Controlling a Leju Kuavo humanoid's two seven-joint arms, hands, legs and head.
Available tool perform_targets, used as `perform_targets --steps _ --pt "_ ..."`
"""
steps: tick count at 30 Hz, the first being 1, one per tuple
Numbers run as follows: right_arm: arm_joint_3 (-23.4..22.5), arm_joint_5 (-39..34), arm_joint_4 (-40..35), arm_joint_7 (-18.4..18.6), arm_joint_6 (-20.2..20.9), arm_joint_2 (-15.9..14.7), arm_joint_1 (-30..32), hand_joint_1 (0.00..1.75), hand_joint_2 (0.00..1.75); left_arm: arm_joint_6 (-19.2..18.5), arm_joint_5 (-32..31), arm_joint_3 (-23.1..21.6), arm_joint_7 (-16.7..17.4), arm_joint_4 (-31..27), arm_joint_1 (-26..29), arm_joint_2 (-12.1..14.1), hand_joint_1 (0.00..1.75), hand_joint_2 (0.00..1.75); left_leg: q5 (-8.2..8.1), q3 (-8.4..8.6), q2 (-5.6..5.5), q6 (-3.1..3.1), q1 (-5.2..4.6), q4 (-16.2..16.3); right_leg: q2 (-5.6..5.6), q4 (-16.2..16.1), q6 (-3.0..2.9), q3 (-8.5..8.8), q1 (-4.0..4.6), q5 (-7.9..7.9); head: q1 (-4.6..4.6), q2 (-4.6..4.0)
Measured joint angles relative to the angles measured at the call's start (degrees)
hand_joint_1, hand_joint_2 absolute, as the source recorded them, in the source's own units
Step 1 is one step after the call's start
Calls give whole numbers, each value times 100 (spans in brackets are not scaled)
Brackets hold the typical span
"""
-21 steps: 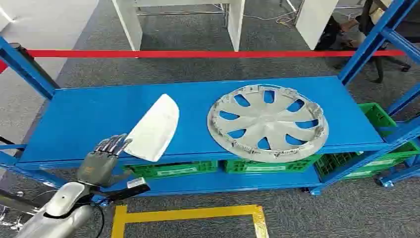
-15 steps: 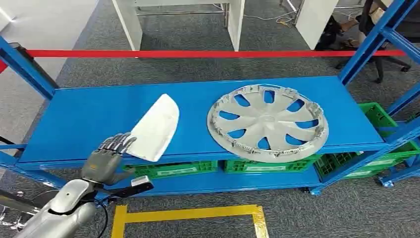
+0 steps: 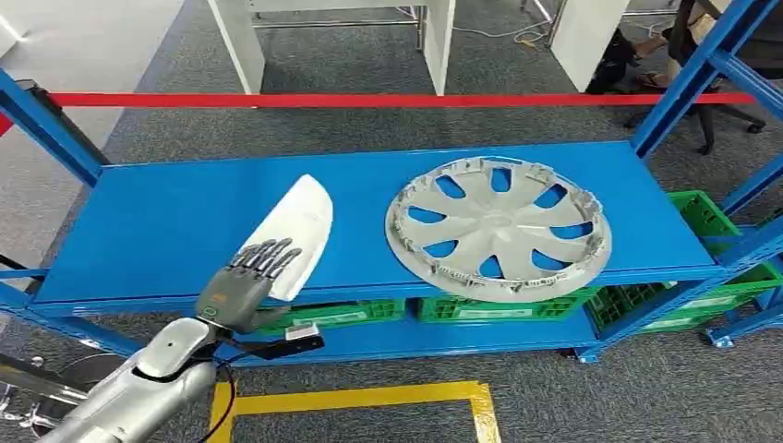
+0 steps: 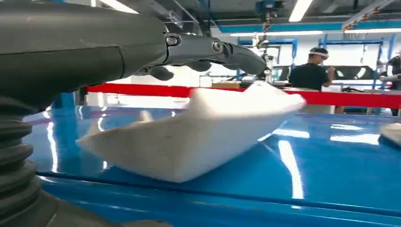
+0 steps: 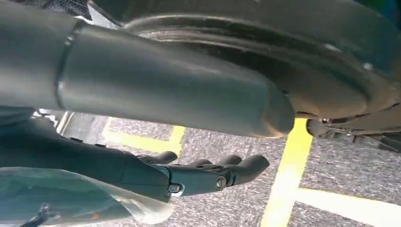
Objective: Take the parts from the cabinet and place them on the table.
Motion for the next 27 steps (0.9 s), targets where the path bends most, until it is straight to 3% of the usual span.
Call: perform_targets --steps 5,6,7,27 --pt "39 9 -9 9 -2 -4 2 0 0 0 0 -109 4 90 -73 -46 0 175 0 0 0 0 0 0 1 0 0 -1 0 0 2 0" --pt "39 9 -15 9 -2 -7 2 0 0 2 4 -131 2 105 -85 -48 40 175 0 0 0 0 0 0 1 0 0 -1 0 0 0 0" --pt "41 9 -15 15 -2 -7 2 0 0 4 13 -146 9 120 -93 -57 175 175 0 0 0 0 0 0 1 0 0 -2 0 0 0 0" --pt "90 48 -24 24 -15 -15 11 0 0 33 525 -312 11 273 -192 -232 175 175 0 0 0 0 0 0 -2 0 0 3 1 0 2 0"
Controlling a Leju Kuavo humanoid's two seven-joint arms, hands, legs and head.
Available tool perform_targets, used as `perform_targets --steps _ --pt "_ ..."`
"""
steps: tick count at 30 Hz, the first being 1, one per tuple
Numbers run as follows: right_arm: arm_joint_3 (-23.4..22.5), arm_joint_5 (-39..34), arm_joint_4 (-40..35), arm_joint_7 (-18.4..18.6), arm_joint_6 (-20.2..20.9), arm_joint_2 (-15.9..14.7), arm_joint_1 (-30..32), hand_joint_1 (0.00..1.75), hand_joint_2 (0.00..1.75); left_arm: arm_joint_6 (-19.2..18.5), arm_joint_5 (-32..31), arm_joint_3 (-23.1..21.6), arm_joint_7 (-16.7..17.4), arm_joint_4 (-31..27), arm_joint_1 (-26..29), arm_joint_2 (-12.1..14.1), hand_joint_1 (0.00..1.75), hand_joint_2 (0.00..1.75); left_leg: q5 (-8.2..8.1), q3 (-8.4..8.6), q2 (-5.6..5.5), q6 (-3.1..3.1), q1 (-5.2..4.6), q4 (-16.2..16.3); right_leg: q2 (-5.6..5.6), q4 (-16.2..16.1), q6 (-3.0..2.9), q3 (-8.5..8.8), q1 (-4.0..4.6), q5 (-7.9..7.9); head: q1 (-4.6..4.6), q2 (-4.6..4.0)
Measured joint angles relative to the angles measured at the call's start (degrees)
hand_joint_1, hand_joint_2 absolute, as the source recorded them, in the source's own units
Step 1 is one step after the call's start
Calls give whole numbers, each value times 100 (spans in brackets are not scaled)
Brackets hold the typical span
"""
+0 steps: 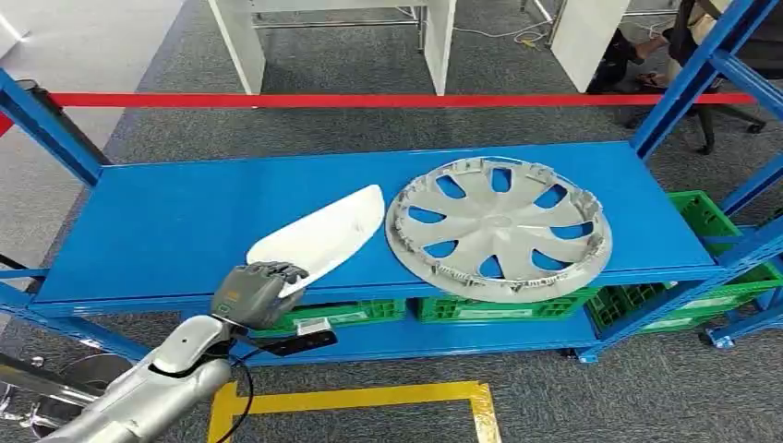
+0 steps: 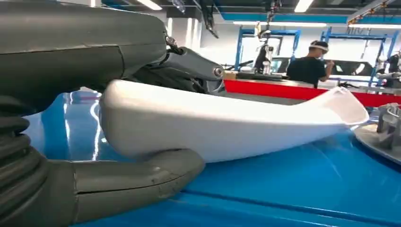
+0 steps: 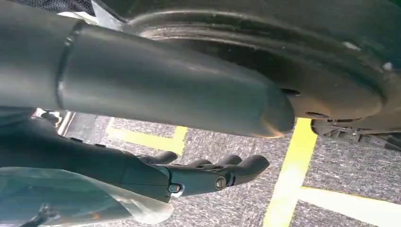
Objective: Take the parts from the cabinet and place them on the table.
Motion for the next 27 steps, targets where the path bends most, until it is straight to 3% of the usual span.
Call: perform_targets --steps 11,17,20,23,26,27 --pt "4 13 -7 -17 -35 -4 0 0 0 236 112 42 9 -35 42 -37 175 175 0 0 0 0 0 0 0 0 0 0 0 0 -2 0" --pt "4 -18 -15 -37 -68 -2 2 0 0 710 181 210 -90 -435 185 -87 175 175 0 -1 -1 0 0 0 -3 0 0 0 0 0 -2 0" --pt "4 -48 -22 -63 -81 -2 16 0 0 822 -511 411 -269 -897 398 -122 175 175 0 -1 0 0 0 0 6 0 0 -3 0 0 -2 0" --pt "4 -63 -37 -94 -122 -2 19 0 0 879 -1363 756 -687 -1594 637 -242 175 175 -1 -3 0 0 -1 0 3 0 0 -1 -1 0 0 0" --pt "4 -85 -50 -120 -155 -2 30 0 0 896 -1970 949 -778 -2429 863 -269 175 175 -2 -3 5 1 -1 0 9 0 0 -5 -1 0 -2 0" --pt "4 -87 -55 -122 -164 -2 34 0 175 901 -2026 975 -780 -2615 877 -271 175 175 -2 -3 1 1 -1 0 0 0 0 -3 -1 -1 -2 0"
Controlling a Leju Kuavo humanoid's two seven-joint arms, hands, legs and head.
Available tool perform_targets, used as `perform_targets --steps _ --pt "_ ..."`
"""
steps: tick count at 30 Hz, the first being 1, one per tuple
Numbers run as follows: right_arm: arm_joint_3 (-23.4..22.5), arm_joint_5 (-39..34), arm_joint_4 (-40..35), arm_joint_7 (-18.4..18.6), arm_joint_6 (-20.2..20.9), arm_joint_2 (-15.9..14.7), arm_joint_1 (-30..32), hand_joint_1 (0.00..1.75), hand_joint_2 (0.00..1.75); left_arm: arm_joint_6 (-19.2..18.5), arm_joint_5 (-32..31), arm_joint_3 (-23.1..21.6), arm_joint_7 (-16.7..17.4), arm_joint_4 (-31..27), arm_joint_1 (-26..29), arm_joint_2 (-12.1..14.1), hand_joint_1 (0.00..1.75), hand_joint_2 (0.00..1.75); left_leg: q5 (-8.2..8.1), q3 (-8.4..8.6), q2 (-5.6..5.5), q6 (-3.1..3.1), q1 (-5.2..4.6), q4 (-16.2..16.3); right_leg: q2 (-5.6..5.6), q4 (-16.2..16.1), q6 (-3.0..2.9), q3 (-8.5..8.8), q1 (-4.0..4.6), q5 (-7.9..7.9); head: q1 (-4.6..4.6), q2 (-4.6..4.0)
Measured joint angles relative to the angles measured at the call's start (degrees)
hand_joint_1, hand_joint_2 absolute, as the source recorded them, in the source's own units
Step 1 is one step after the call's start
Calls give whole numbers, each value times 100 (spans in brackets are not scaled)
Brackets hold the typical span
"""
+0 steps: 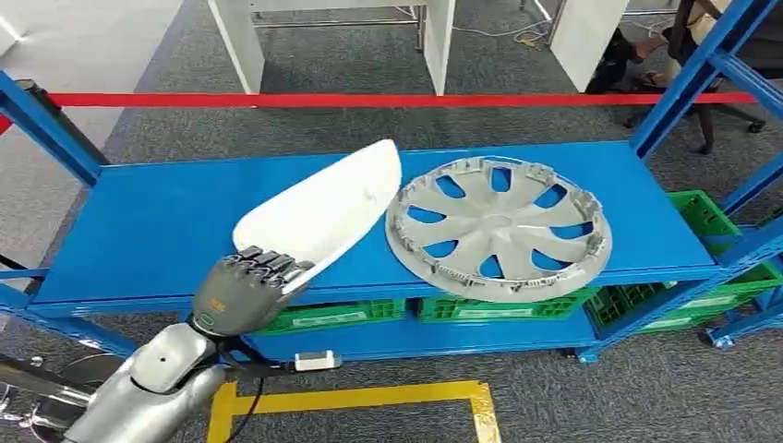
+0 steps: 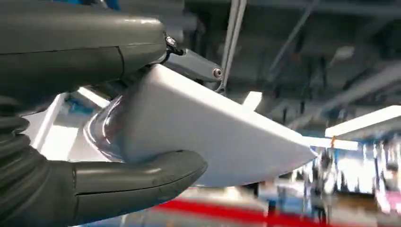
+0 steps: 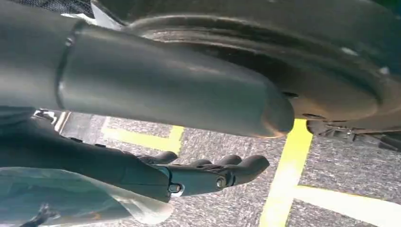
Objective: Take the parts from the cabinet and place them on the table.
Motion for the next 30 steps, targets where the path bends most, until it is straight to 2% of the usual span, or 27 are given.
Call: perform_targets --steps 3,5,9,17,27,30 --pt "0 -2 -7 -9 -13 0 -10 0 175 4 -114 92 0 -358 71 0 175 175 0 2 -1 0 0 0 3 0 0 1 1 0 -2 0" --pt "0 -13 -7 -9 -24 0 -1 0 175 4 -335 101 59 -791 149 17 175 175 2 1 -1 0 1 0 0 0 0 0 3 1 0 0" --pt "-2 -50 -7 -11 -35 -4 -19 0 175 4 -741 -20 488 -1585 72 188 175 175 2 2 0 0 2 0 4 1 0 3 3 1 -2 0" --pt "-13 -122 -7 -55 -87 -48 -63 0 175 4 -791 -153 669 -2421 22 391 175 175 2 2 0 0 2 0 7 1 0 1 3 0 2 0" --pt "-57 -175 -7 -101 -142 -81 -60 0 175 2 -666 -223 887 -2640 41 452 175 175 2 2 0 0 2 0 7 0 0 2 4 1 2 0" --pt "-77 -210 -7 -127 -166 -81 -63 0 175 0 159 -127 425 -2620 140 452 175 175 1 3 1 0 2 0 10 0 0 0 4 0 4 0"
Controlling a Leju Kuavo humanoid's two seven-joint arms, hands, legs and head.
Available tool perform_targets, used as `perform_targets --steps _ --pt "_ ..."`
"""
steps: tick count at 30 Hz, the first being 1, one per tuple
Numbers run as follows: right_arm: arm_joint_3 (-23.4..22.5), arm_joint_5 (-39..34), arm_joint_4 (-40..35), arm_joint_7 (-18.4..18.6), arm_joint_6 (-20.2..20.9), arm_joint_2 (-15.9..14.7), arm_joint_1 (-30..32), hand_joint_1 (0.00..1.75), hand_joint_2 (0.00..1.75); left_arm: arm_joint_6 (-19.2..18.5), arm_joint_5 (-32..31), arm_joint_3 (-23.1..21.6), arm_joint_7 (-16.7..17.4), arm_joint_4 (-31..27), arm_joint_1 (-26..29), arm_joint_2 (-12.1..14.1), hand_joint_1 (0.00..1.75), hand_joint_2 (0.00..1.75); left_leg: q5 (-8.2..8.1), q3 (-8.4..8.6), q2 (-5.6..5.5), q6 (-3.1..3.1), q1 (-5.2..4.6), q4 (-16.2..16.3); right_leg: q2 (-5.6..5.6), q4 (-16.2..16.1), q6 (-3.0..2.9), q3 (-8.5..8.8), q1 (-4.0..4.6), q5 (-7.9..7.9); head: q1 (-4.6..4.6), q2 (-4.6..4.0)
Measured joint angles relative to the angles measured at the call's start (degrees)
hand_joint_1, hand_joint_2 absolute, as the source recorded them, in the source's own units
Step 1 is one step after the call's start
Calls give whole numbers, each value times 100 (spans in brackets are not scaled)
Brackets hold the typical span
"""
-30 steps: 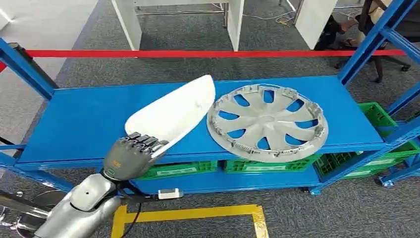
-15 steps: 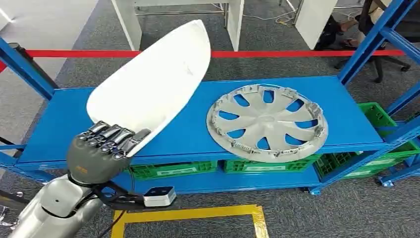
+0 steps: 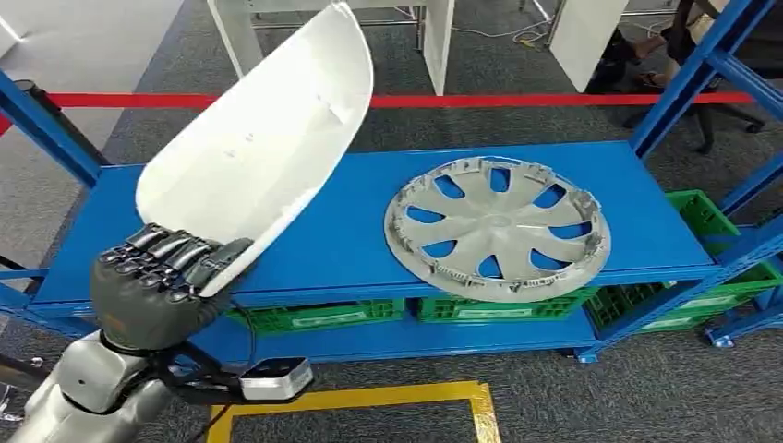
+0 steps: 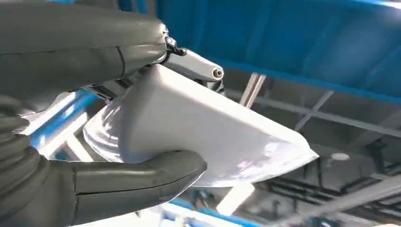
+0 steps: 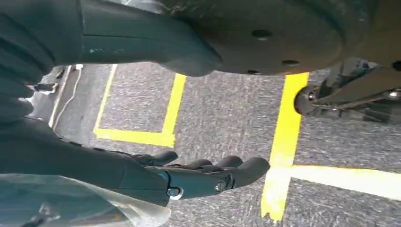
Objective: Take the parts from the cabinet and place them on the table.
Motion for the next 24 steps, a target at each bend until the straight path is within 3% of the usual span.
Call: perform_targets --steps 3,12,19,21,23,24 --pt "-37 4 0 -7 -15 0 1 0 175 0 388 275 -577 129 177 -216 175 175 0 -1 -1 0 0 0 -6 0 0 0 0 -1 -4 0" --pt "-85 20 0 -13 -33 4 21 0 175 -2 676 960 -1551 428 479 -708 175 175 -1 -2 -1 1 0 0 -1 0 0 0 -1 0 -2 0" --pt "-92 35 0 -37 -114 35 25 0 175 0 659 1388 -1641 446 620 -833 175 175 -23 -9 -1 34 -18 43 -3 -12 25 5 -22 9 -7 0" --pt "-94 35 0 -39 -118 37 23 0 175 -2 657 1462 -1638 446 634 -848 175 175 -39 -17 -1 59 -24 59 -4 -14 44 9 -24 10 -7 0" --pt "-94 35 0 -39 -120 37 21 0 175 0 655 1495 -1636 446 635 -852 175 175 -1 -21 -2 96 -30 49 -3 -44 109 24 -27 57 -9 0" --pt "-94 35 0 -39 -125 37 20 0 175 0 648 1510 -1625 444 638 -859 175 175 67 29 5 149 43 -86 -2 -26 117 13 -14 -4 -4 0"
